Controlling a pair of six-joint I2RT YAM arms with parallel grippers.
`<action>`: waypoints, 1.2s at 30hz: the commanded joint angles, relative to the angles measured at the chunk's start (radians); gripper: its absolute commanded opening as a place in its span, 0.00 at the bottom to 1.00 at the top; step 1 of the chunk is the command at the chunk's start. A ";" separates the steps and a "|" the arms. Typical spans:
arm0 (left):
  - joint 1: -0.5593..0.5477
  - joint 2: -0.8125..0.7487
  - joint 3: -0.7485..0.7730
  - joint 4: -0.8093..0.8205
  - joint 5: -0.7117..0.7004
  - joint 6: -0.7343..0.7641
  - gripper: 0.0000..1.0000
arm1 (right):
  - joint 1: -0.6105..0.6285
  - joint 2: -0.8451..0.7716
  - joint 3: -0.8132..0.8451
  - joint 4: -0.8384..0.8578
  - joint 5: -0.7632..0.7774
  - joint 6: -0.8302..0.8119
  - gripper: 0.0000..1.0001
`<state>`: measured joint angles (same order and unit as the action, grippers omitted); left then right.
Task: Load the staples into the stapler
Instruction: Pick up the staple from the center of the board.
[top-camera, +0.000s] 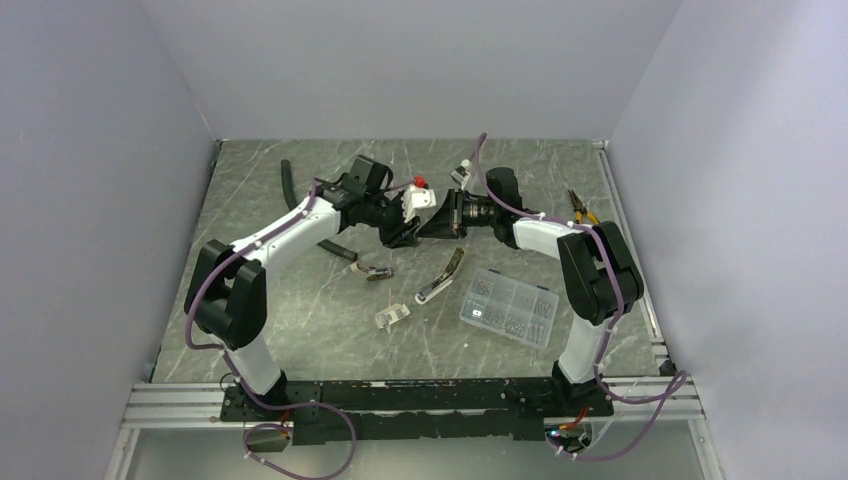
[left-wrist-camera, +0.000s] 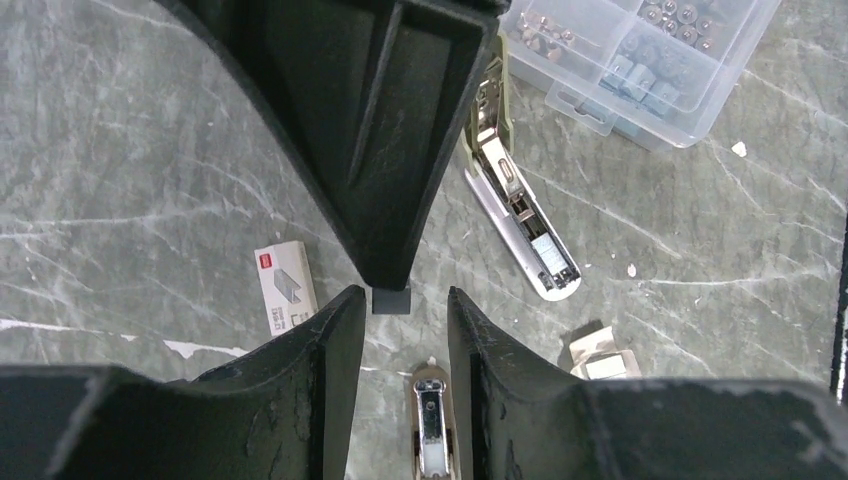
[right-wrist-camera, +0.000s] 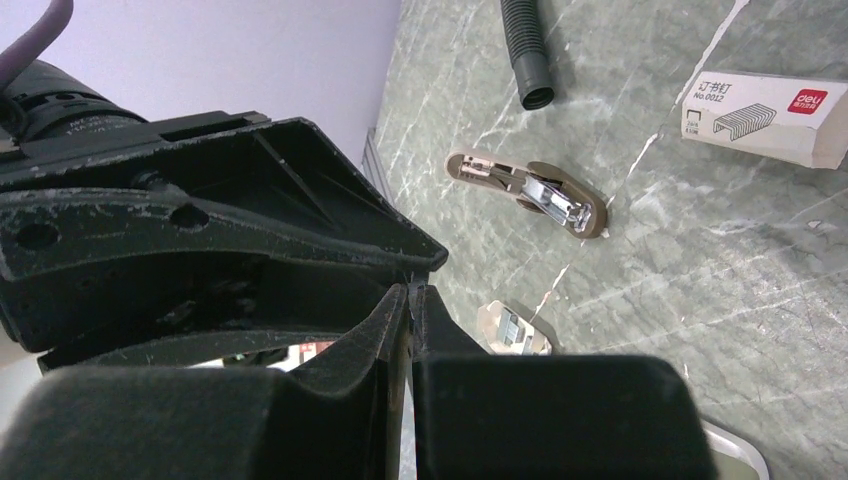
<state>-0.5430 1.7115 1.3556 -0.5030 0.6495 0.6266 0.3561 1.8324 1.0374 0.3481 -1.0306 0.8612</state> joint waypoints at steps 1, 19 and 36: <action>-0.019 -0.013 -0.012 0.053 0.002 0.043 0.40 | -0.005 -0.036 0.002 0.057 -0.006 0.018 0.05; -0.046 -0.013 -0.021 0.020 -0.081 0.125 0.32 | -0.012 -0.038 -0.002 0.051 -0.005 0.014 0.05; -0.046 -0.008 -0.017 0.050 -0.113 0.097 0.33 | -0.014 -0.036 -0.009 0.045 0.000 0.002 0.05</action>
<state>-0.5838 1.7115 1.3388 -0.4782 0.5385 0.7231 0.3470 1.8324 1.0348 0.3508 -1.0306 0.8680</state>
